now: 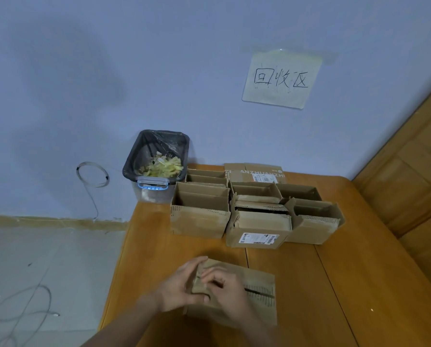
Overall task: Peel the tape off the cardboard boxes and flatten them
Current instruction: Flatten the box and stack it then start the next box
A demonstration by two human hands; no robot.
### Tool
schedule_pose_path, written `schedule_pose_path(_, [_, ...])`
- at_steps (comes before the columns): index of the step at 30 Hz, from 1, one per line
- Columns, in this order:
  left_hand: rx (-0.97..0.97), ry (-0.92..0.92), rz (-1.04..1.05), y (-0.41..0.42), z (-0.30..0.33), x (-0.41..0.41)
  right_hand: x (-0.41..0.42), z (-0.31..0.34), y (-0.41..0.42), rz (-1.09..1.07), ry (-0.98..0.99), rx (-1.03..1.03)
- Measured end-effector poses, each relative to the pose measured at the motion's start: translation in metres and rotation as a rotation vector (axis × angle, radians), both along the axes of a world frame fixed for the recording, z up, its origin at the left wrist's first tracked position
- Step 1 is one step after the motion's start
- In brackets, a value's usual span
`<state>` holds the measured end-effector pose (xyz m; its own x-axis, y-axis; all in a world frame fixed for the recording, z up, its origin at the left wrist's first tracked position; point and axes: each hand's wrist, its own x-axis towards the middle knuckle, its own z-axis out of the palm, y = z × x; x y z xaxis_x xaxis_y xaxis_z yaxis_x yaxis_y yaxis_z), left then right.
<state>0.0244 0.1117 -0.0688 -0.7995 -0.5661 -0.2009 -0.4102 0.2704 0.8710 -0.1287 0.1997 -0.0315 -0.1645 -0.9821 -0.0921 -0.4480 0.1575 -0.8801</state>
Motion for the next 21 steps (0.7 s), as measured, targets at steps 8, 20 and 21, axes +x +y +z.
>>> schedule_pose_path(8, [0.048,-0.016,-0.026,0.005,-0.010,-0.015,-0.014,-0.006,0.005,-0.088,-0.082,0.064])
schedule_pose_path(20, [0.045,-0.028,-0.025,-0.001,-0.010,-0.016,-0.020,-0.004,0.002,-0.063,-0.101,0.091])
schedule_pose_path(21, [0.034,-0.033,-0.029,-0.001,-0.010,-0.017,-0.020,-0.003,0.002,-0.054,-0.092,0.088])
